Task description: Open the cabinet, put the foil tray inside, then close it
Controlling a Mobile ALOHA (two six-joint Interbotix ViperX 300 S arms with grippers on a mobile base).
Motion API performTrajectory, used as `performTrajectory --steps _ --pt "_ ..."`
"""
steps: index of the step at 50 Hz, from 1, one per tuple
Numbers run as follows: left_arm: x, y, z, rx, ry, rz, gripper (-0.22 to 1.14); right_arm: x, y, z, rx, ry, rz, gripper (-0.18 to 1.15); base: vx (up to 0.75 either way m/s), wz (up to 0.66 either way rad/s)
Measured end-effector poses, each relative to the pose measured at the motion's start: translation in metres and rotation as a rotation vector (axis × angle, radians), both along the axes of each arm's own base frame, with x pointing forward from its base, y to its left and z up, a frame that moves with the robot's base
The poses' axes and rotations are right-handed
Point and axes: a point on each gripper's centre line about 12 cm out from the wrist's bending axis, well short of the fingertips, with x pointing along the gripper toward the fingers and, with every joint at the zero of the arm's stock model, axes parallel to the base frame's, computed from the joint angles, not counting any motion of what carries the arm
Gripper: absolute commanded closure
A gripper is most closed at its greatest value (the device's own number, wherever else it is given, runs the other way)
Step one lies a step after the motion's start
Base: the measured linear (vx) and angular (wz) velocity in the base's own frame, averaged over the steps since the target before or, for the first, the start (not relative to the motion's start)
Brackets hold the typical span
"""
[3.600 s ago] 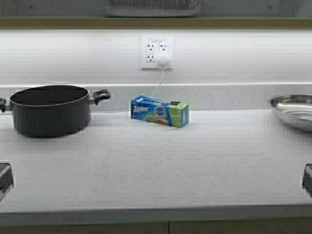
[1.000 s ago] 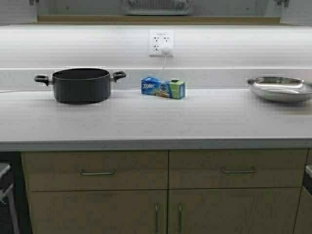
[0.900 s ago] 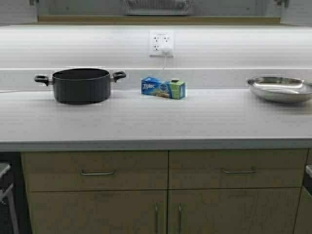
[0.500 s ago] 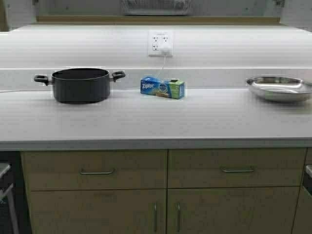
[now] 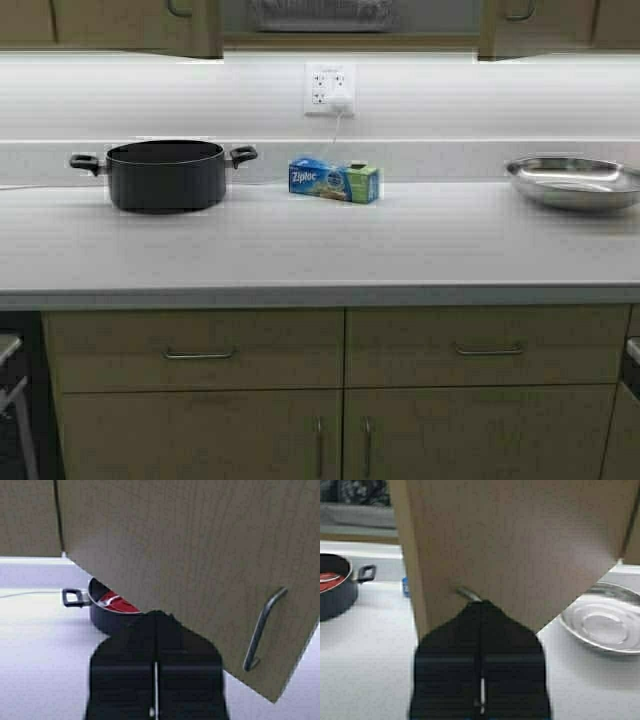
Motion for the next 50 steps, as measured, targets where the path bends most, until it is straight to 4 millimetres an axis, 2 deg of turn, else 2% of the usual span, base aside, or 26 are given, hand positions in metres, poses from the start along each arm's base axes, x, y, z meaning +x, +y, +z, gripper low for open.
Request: performTrajectory --steps 9,21,28,37,47,50 --pt "0.003 -0.017 -0.001 -0.002 -0.020 -0.066 0.87 -0.020 0.014 -0.020 0.024 0.045 0.052 0.90 0.03 -0.01" --pt "0.006 -0.025 -0.004 -0.002 -0.012 -0.088 0.87 -0.035 0.015 -0.009 0.051 0.006 0.063 0.90 0.07 -0.02" --pt "0.004 -0.025 -0.001 -0.004 -0.023 -0.090 0.87 -0.034 0.015 0.000 0.055 -0.015 0.064 0.90 0.13 0.01" --pt "0.008 -0.033 0.000 -0.006 -0.024 -0.117 0.87 -0.012 0.021 0.018 0.067 -0.037 0.064 0.90 0.14 0.04" --pt "0.012 -0.051 -0.003 -0.001 -0.010 -0.169 0.87 0.030 0.030 0.028 0.077 -0.030 0.053 0.90 0.11 0.04" --pt "0.015 -0.053 -0.004 -0.002 -0.007 -0.173 0.87 0.043 0.037 0.030 0.074 -0.030 0.068 0.90 0.12 0.00"
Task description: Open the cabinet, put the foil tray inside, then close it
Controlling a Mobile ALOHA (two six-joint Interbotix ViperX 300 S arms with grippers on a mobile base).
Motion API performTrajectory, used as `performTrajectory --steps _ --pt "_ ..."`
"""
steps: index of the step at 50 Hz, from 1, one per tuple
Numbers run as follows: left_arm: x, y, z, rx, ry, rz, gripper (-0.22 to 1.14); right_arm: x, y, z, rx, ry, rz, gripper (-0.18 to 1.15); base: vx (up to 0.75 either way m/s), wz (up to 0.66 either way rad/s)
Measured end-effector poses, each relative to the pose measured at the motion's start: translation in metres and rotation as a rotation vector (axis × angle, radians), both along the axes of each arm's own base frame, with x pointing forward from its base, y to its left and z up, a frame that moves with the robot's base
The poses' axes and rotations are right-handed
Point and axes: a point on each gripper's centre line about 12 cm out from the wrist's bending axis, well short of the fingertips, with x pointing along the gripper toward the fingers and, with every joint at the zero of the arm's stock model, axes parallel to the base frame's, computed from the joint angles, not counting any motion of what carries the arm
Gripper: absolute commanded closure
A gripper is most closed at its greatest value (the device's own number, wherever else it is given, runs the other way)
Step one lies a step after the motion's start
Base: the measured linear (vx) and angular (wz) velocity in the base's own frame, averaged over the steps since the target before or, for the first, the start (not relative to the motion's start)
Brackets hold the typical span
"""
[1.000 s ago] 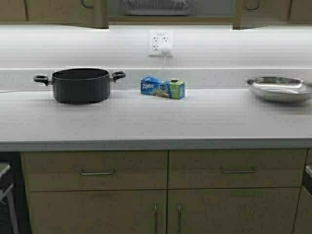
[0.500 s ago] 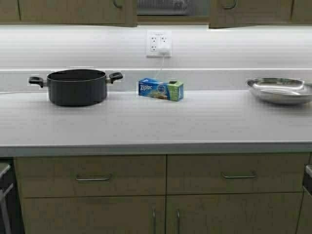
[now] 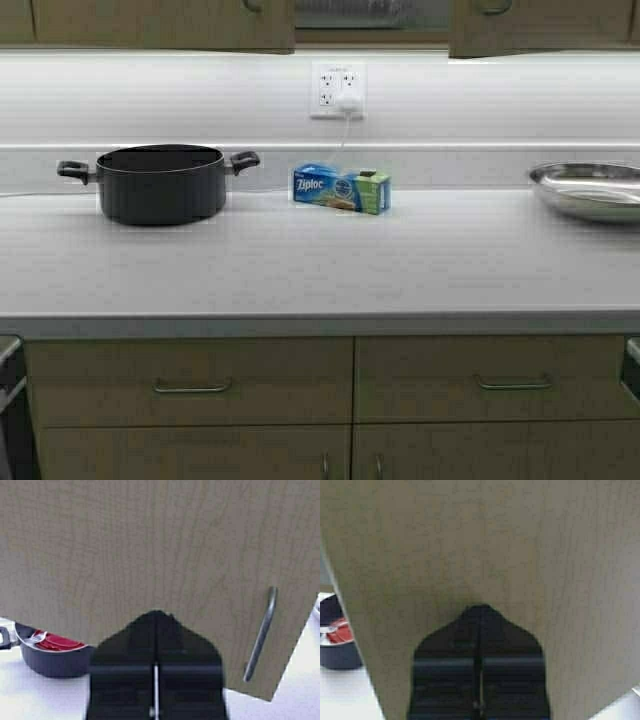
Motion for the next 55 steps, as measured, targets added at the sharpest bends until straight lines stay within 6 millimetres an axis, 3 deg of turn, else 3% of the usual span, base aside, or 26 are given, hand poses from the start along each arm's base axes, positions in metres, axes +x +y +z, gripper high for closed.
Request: performTrajectory --steps 5,8,15,28,43,49,55 --pt "0.002 -0.002 -0.003 -0.004 0.005 -0.005 0.87 0.021 0.005 -0.011 -0.013 0.029 -0.002 0.90 0.13 0.00" --pt "0.001 -0.004 -0.003 -0.015 0.008 -0.012 0.87 0.022 0.003 -0.014 -0.012 0.040 -0.009 0.90 0.16 0.05" --pt "-0.002 -0.011 -0.002 -0.016 0.002 -0.037 0.87 -0.004 -0.001 -0.013 -0.016 0.029 -0.001 0.90 0.20 0.07" --pt "-0.002 -0.026 0.000 -0.029 -0.004 -0.083 0.87 -0.072 -0.006 -0.020 -0.013 0.017 0.030 0.90 0.18 0.08" --pt "0.027 -0.051 0.008 -0.035 -0.002 -0.121 0.87 -0.086 -0.006 -0.034 -0.022 0.052 0.030 0.90 0.13 0.00" --pt "0.056 -0.063 -0.004 -0.009 0.029 -0.123 0.87 -0.083 -0.004 -0.034 -0.029 0.064 0.025 0.90 0.06 0.03" --pt "0.057 -0.061 -0.012 -0.012 0.052 -0.115 0.87 -0.082 -0.006 -0.035 -0.028 0.076 0.010 0.90 0.04 -0.01"
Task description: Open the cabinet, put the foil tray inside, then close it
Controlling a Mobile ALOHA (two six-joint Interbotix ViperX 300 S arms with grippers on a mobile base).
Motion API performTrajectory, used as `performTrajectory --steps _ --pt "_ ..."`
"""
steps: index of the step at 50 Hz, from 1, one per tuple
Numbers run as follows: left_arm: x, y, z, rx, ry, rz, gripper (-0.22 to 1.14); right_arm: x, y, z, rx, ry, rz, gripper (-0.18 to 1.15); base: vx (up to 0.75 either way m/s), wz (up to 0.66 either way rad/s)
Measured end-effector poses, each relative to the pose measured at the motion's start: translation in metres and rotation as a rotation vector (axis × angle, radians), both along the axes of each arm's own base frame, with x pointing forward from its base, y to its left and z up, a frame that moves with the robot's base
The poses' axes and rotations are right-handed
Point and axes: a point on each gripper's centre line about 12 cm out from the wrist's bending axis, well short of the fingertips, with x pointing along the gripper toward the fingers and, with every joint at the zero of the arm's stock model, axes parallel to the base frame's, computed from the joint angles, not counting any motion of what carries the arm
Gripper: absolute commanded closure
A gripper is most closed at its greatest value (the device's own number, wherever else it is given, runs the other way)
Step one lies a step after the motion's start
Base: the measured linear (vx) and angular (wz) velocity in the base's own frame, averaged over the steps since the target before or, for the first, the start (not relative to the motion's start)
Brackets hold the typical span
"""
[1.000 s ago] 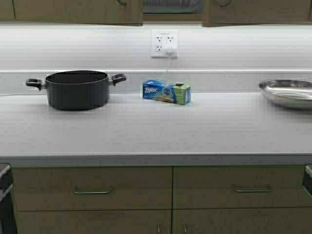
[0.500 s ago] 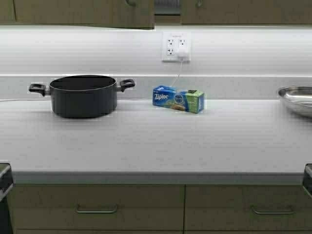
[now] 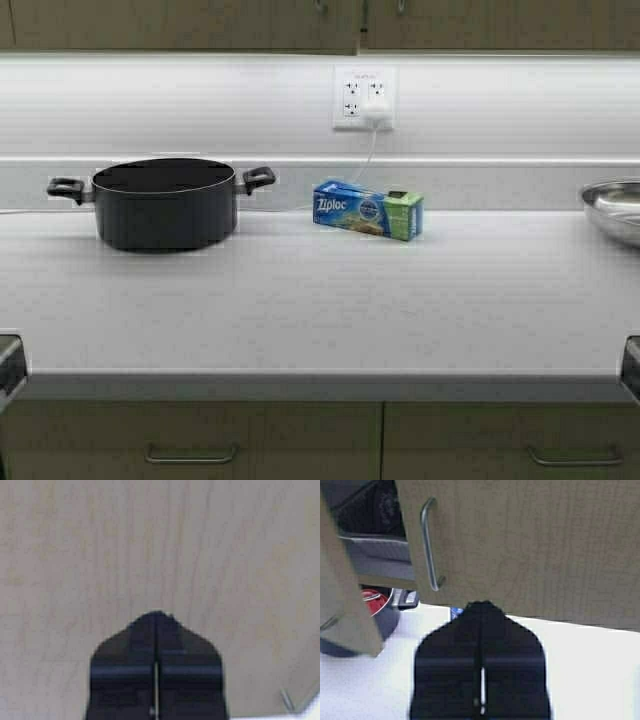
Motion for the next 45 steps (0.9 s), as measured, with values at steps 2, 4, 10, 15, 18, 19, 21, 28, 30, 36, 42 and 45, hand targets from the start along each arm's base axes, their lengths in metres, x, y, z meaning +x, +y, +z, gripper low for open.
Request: performTrajectory --steps 2,4,10,15,18,19,21,28,30,36,42,45 --pt "-0.002 0.000 -0.001 -0.002 0.003 -0.001 0.87 0.000 0.001 0.000 -0.004 0.001 0.003 0.90 0.05 0.01" --pt "-0.006 0.000 -0.001 0.002 -0.002 -0.006 0.87 -0.001 0.002 0.000 -0.008 0.002 0.006 0.90 0.05 0.02" --pt "-0.013 0.005 -0.001 0.002 -0.007 -0.003 0.87 0.000 0.002 -0.001 -0.010 0.006 0.003 0.90 0.03 0.01" --pt "-0.020 0.007 -0.007 0.006 0.006 -0.006 0.87 0.000 0.001 -0.001 -0.011 0.008 -0.003 0.90 0.02 -0.02" --pt "-0.024 0.007 -0.009 0.008 0.007 -0.009 0.87 0.000 0.001 -0.001 -0.010 0.006 -0.003 0.90 0.02 -0.01" --pt "-0.024 0.007 -0.010 0.010 0.008 -0.010 0.87 0.000 0.001 -0.001 -0.009 0.007 -0.003 0.90 0.02 -0.01" --pt "-0.025 0.008 -0.010 0.012 0.007 -0.009 0.87 0.000 0.002 -0.001 -0.012 0.007 0.001 0.90 0.01 -0.01" --pt "-0.027 0.010 -0.016 0.015 0.019 -0.005 0.87 0.000 0.002 -0.001 -0.011 0.009 -0.001 0.90 0.01 -0.02" --pt "-0.027 0.009 -0.018 0.019 0.023 -0.008 0.87 0.000 0.002 -0.001 -0.011 0.009 -0.001 0.90 0.01 -0.03" --pt "-0.029 0.010 -0.024 0.017 0.036 -0.009 0.87 0.000 0.001 -0.003 -0.014 0.013 -0.001 0.90 0.01 -0.01" --pt "-0.030 0.010 -0.029 0.017 0.041 -0.011 0.87 0.000 0.001 -0.005 -0.016 0.017 -0.002 0.90 0.00 0.00" --pt "-0.031 0.010 -0.031 0.013 0.042 -0.013 0.87 0.000 0.001 -0.005 -0.016 0.017 -0.002 0.90 0.00 0.00"
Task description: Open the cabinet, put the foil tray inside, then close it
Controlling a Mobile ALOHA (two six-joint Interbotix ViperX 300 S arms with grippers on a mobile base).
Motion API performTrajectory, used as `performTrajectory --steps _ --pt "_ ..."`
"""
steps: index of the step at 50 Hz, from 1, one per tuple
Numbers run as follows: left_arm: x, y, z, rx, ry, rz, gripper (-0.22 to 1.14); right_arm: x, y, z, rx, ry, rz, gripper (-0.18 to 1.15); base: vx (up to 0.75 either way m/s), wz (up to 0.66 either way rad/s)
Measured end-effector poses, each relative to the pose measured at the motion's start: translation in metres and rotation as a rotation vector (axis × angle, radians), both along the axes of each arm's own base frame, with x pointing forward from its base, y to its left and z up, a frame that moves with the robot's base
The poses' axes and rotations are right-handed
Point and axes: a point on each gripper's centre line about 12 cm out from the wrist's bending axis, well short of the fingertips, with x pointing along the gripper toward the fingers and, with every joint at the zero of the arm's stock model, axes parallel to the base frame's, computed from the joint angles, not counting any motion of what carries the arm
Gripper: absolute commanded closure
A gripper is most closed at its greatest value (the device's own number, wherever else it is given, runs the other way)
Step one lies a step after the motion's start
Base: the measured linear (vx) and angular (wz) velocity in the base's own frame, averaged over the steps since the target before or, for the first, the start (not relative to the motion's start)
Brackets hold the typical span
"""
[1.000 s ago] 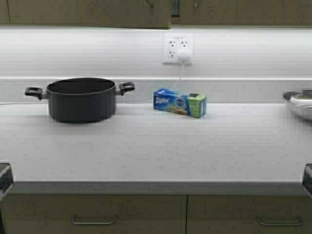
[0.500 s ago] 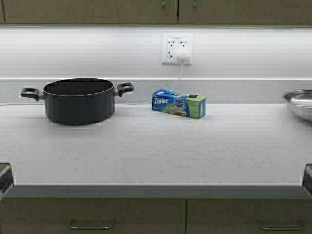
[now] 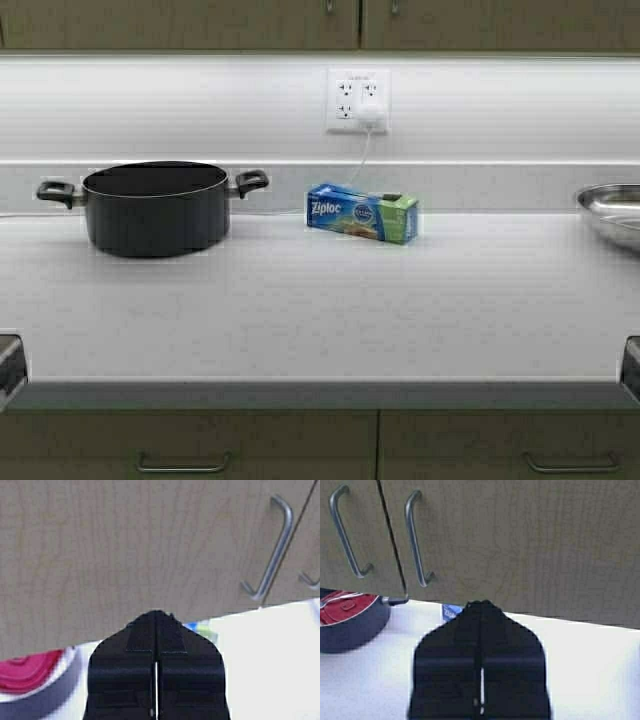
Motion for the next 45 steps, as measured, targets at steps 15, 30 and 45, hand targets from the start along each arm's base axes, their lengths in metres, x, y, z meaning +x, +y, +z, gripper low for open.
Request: performTrajectory --steps 15,30,45 --pt "-0.0010 0.0003 -0.0029 0.003 0.004 -0.001 0.87 0.0004 0.0001 0.0002 -0.001 -0.001 0.000 0.90 0.00 0.00" --pt "-0.0015 -0.0001 -0.0023 0.001 0.003 -0.003 0.87 0.0003 0.0001 -0.0004 -0.002 0.001 0.000 0.90 0.00 0.00" --pt "-0.0015 0.0005 -0.0030 0.002 0.005 -0.001 0.87 0.0004 0.0001 0.0002 -0.001 -0.001 0.000 0.90 0.00 0.00"
